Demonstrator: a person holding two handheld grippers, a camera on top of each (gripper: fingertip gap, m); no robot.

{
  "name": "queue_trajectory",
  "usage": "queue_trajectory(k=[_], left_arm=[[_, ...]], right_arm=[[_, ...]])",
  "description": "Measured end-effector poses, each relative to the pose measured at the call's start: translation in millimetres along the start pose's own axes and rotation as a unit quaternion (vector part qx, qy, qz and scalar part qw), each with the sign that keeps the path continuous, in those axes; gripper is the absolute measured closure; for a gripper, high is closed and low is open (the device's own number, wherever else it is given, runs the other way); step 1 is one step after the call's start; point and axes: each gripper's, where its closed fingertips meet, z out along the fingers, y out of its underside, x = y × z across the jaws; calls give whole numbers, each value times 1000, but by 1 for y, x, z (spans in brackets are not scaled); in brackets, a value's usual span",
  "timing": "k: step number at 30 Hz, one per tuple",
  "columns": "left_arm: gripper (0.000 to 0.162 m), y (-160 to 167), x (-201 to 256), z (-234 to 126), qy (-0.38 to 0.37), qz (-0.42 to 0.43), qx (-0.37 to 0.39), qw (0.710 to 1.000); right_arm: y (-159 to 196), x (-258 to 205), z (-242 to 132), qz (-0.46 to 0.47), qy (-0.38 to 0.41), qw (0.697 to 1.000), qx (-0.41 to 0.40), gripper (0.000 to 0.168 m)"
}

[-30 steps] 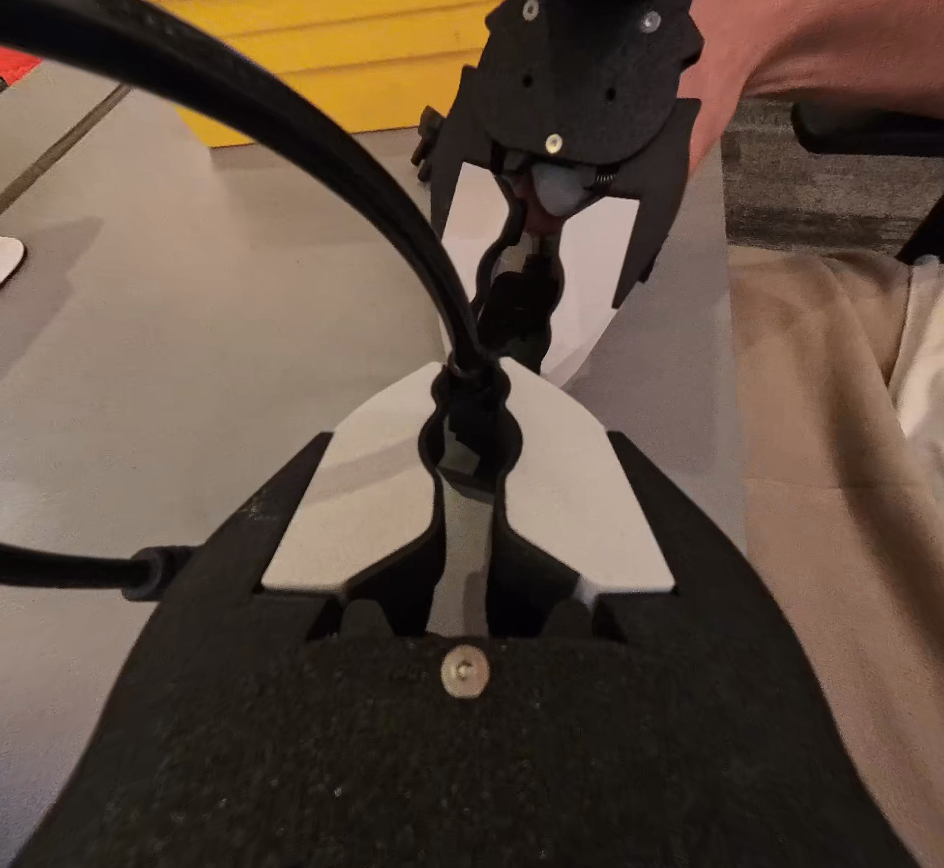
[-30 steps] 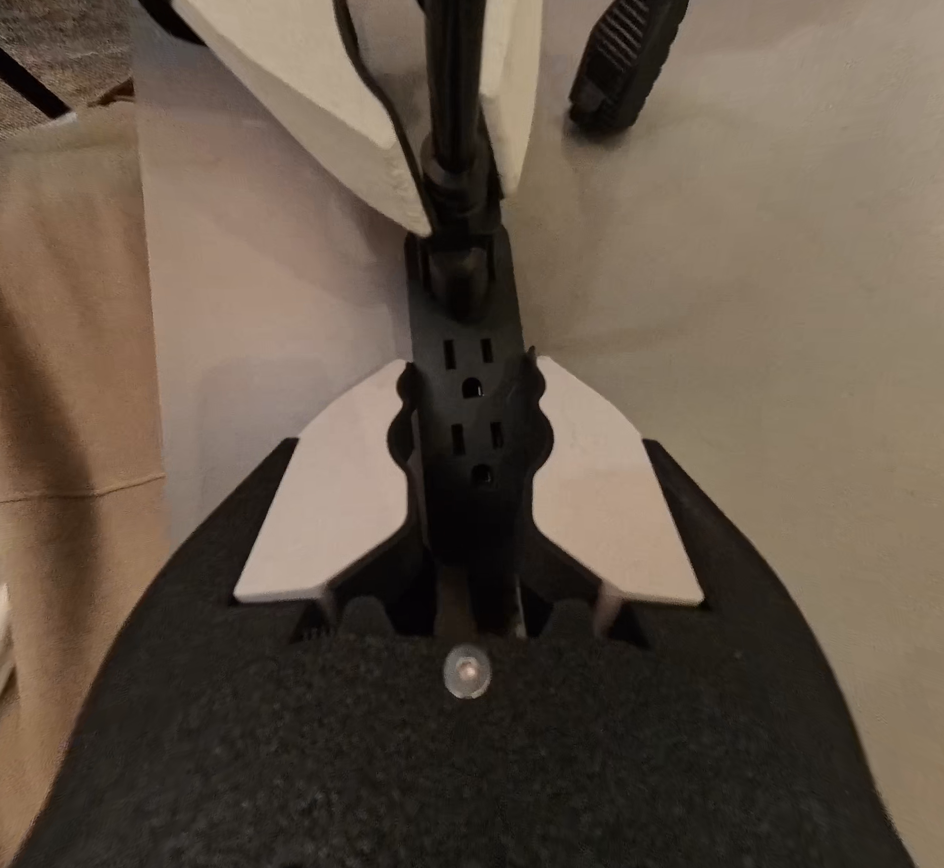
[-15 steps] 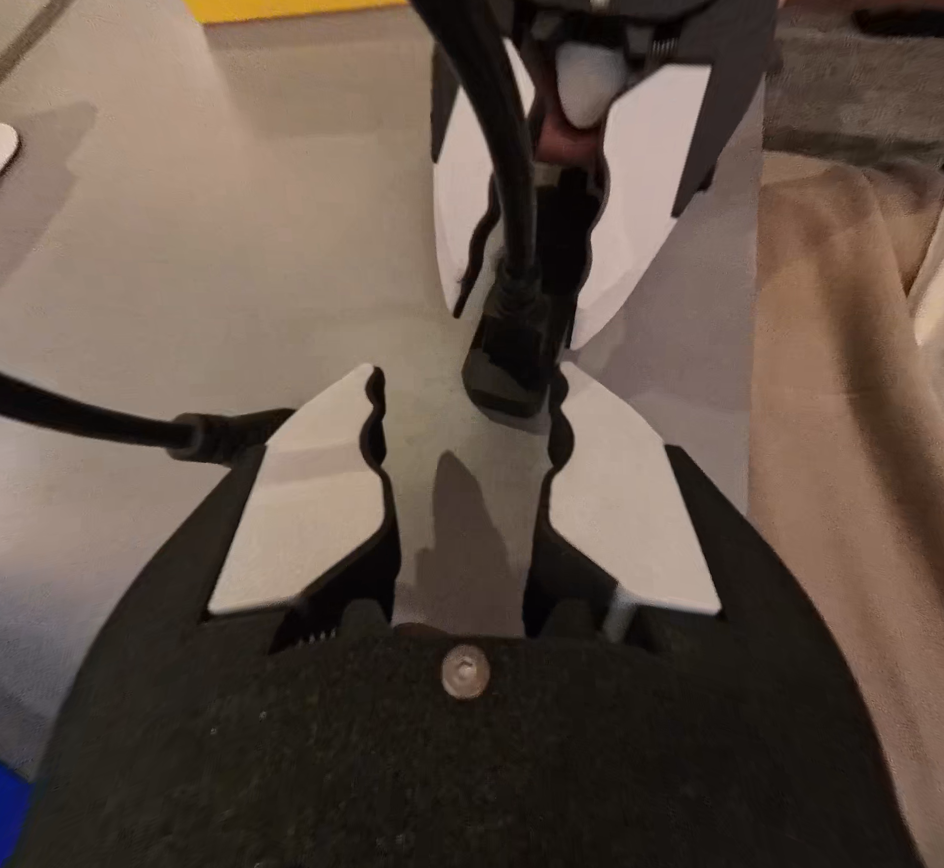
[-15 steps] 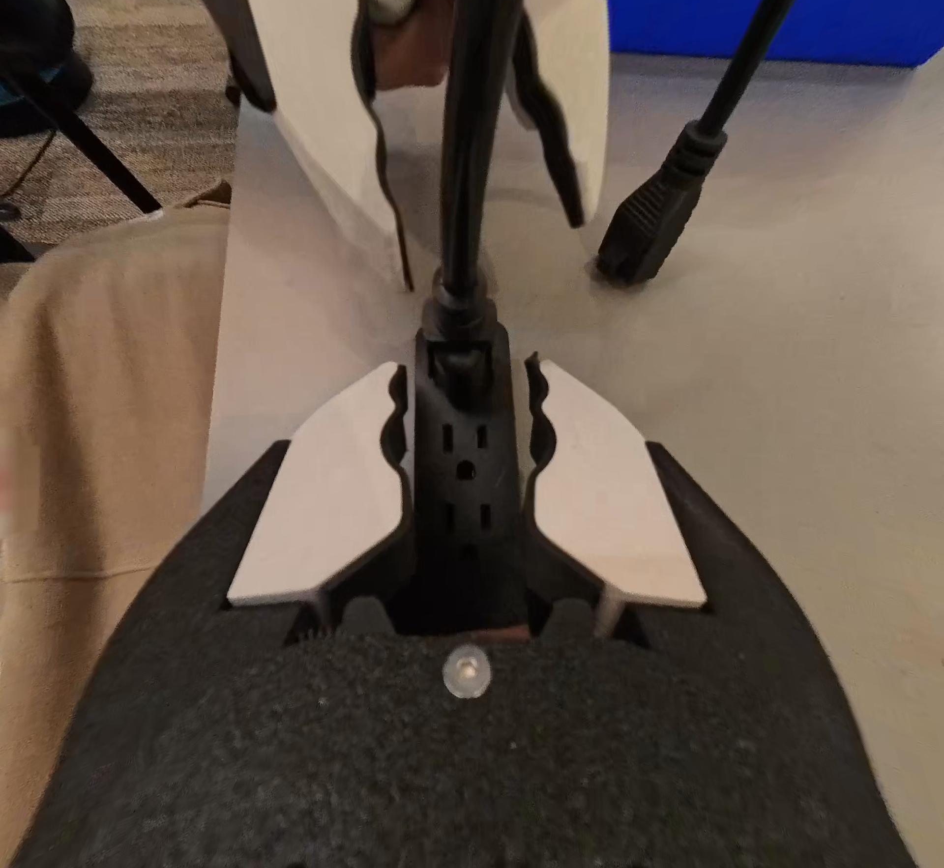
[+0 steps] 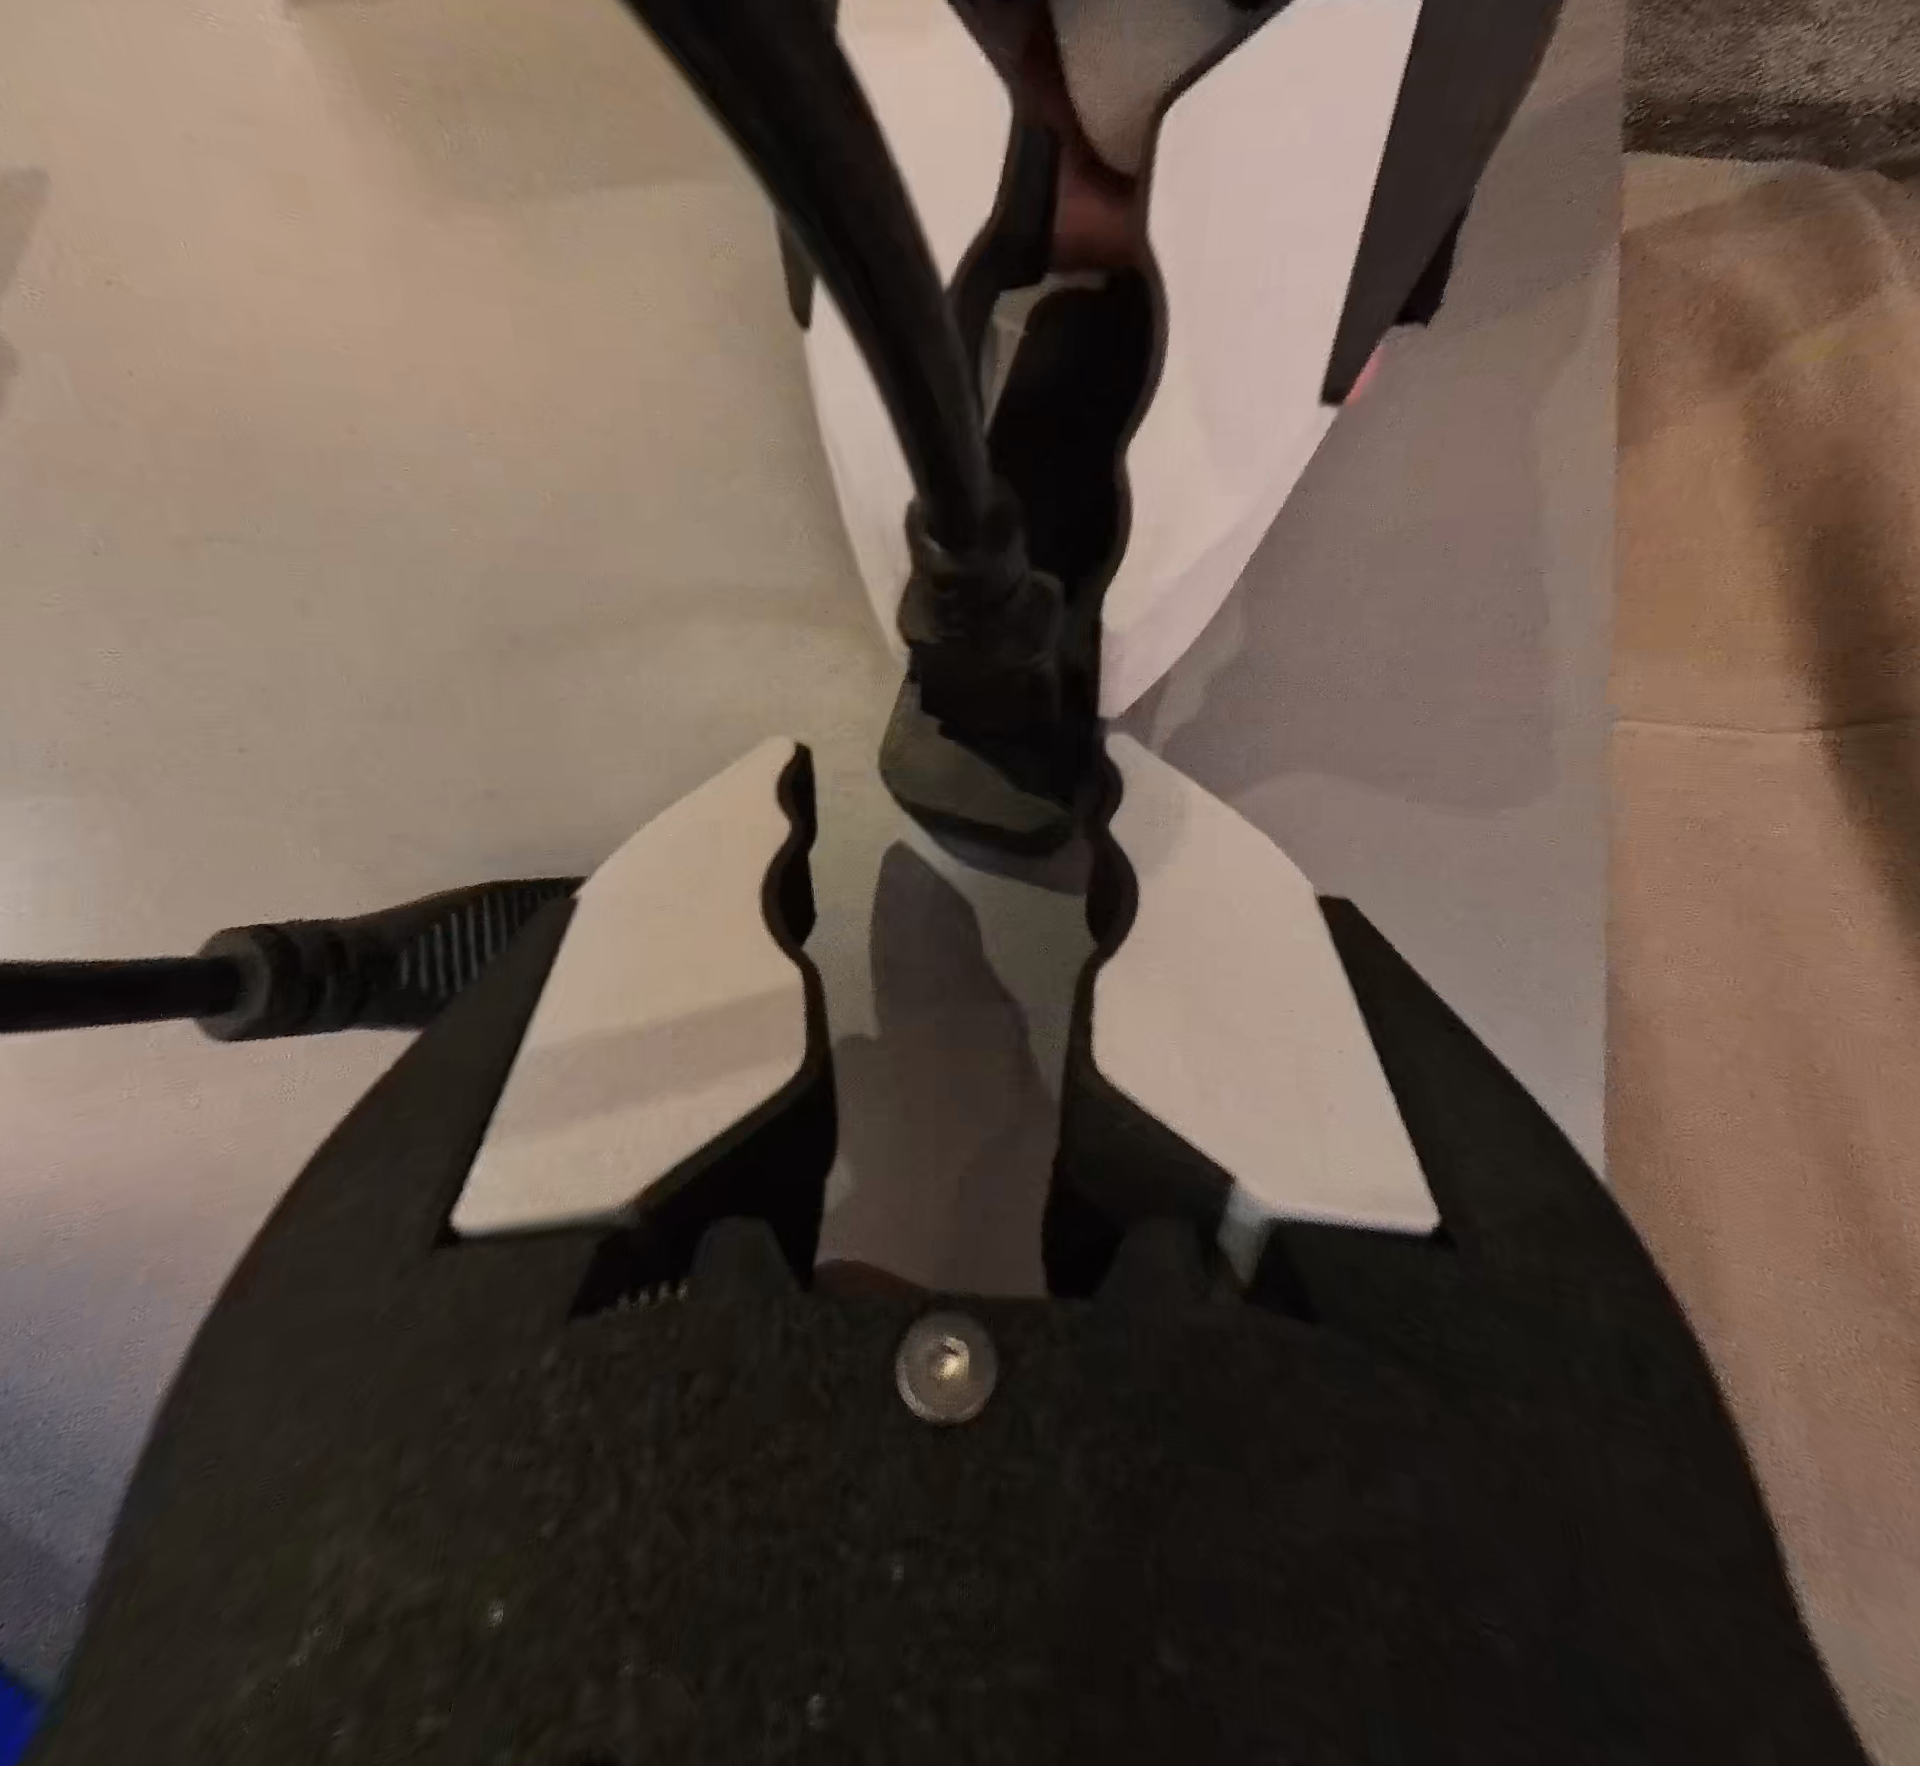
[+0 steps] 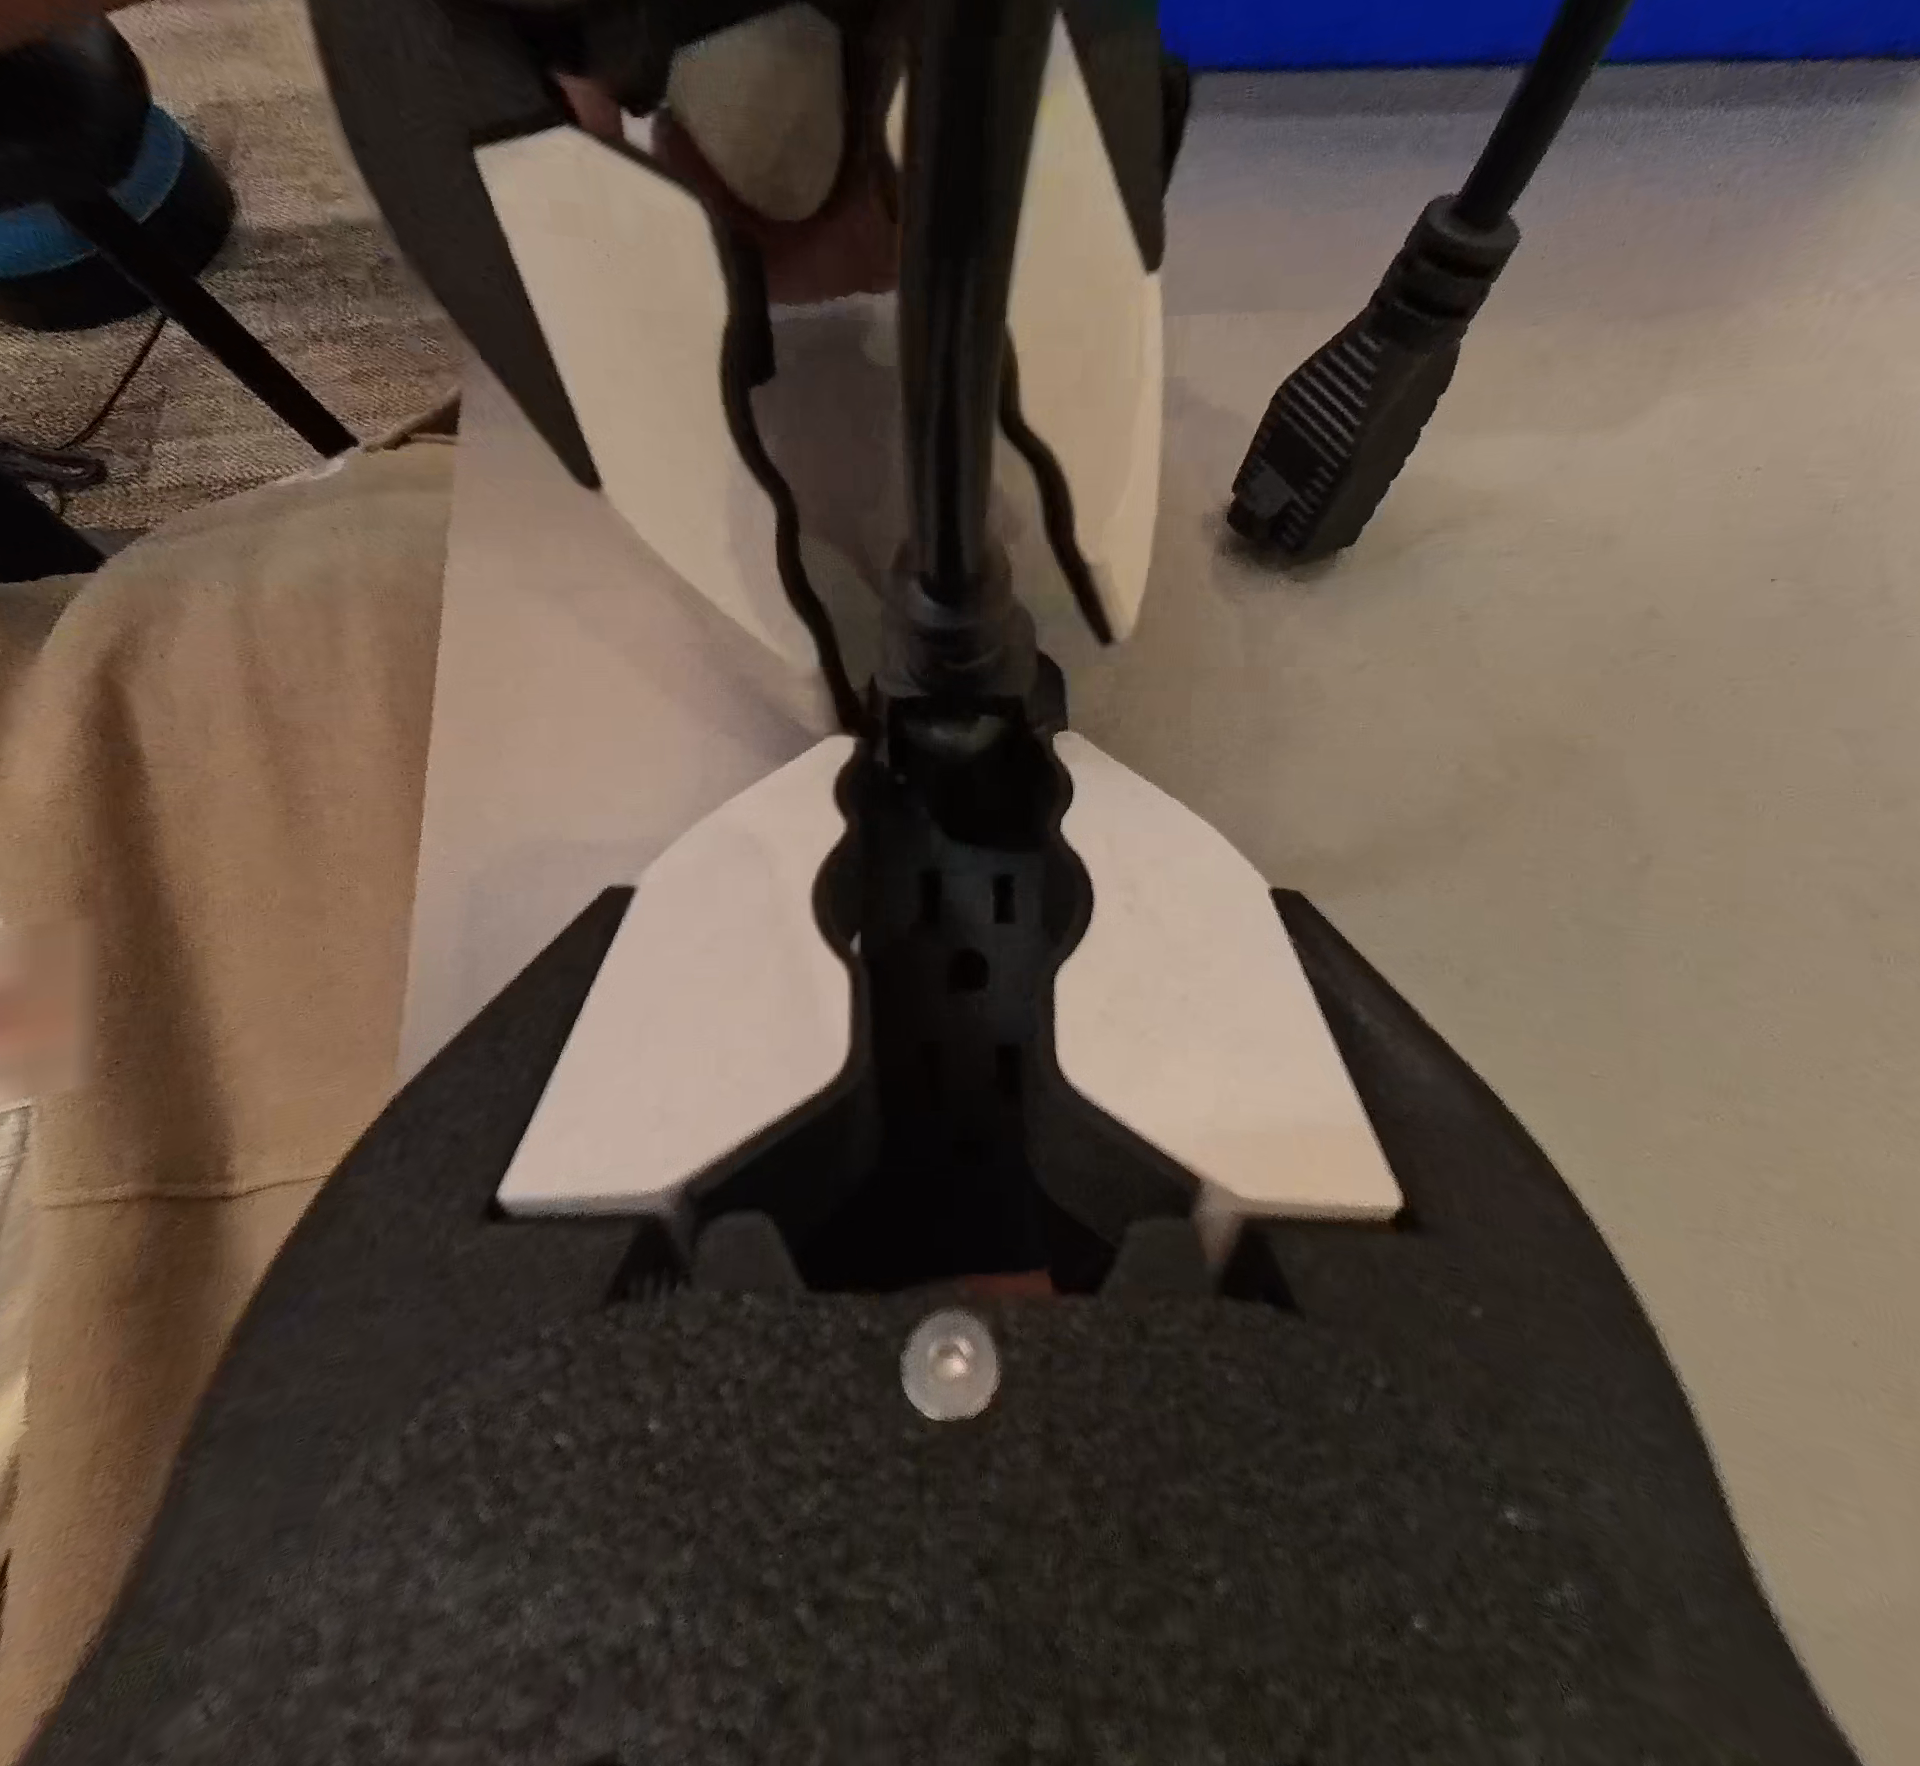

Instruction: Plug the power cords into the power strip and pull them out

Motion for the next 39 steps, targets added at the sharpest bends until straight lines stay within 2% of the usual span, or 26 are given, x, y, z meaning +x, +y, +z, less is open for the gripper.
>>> queue_trajectory(k=[1, 7, 9, 13, 15, 22, 39], left_arm=[[112, 1, -2, -1, -2, 2, -1, 1000], [106, 15, 8, 17, 36, 4, -33, 999], [117, 11, 10, 22, 46, -4, -12, 999], [117, 9, 9, 24, 49, -14, -7, 999], [117, 9, 8, 25, 49, -19, -7, 999], [116, 10, 12, 24, 59, -24, -5, 998], [116, -1, 11, 18, 81, -44, 38, 995]], right_arm=[[-1, -1, -1, 0, -3, 1000, 5, 138], [-8, -6, -5, 8, -20, 999, 23, 133], [-9, -6, -4, 16, -24, 999, 18, 133], [-1, -2, 2, 28, -25, 999, -17, 141], [-1, -2, 2, 3, -18, 1000, -17, 142], [-2, -4, -2, -2, -38, 999, 6, 144], [-12, -1, -15, 60, -84, 992, 78, 145]])
